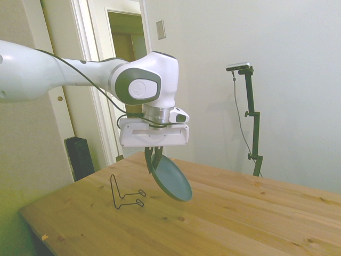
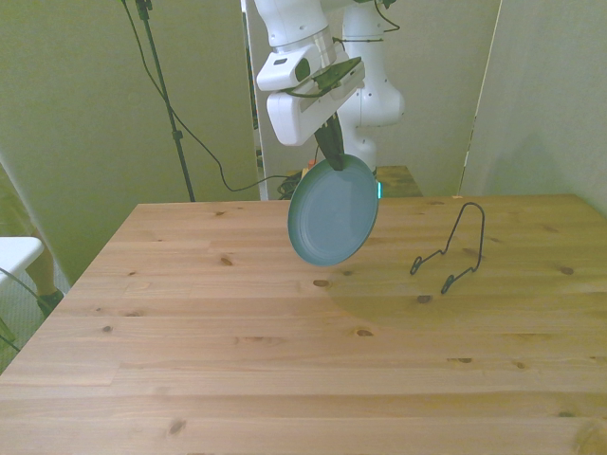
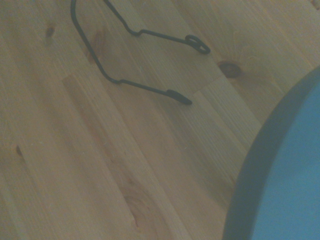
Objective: Load the plate
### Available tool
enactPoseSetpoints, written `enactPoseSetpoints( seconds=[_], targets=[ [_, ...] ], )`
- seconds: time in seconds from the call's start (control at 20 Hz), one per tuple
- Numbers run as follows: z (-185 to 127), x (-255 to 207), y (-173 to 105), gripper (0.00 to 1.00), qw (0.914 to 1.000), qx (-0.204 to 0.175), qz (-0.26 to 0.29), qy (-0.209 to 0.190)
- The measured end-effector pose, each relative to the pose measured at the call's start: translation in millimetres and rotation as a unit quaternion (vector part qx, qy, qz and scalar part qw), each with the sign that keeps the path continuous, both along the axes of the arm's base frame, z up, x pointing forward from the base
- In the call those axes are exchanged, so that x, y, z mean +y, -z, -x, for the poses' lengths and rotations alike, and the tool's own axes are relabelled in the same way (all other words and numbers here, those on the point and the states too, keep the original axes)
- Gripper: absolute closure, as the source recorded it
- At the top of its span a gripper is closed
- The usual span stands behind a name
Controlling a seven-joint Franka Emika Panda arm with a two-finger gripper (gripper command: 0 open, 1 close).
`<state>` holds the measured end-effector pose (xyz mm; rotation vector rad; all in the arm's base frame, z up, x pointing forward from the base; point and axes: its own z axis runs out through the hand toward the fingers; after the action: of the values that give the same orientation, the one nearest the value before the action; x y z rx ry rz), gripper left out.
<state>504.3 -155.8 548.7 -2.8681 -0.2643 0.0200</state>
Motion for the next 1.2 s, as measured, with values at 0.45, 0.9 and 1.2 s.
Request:
enactPoseSetpoints(
  seconds=[0.45,0.9,1.2],
  targets=[
    [-1,30,2,1.00,0.9912,0.051,-0.100,-0.071],
    [-18,83,18,1.00,0.9795,0.065,-0.153,-0.114],
    [-20,139,46,1.00,0.9782,0.065,-0.143,-0.136]
  ],
)
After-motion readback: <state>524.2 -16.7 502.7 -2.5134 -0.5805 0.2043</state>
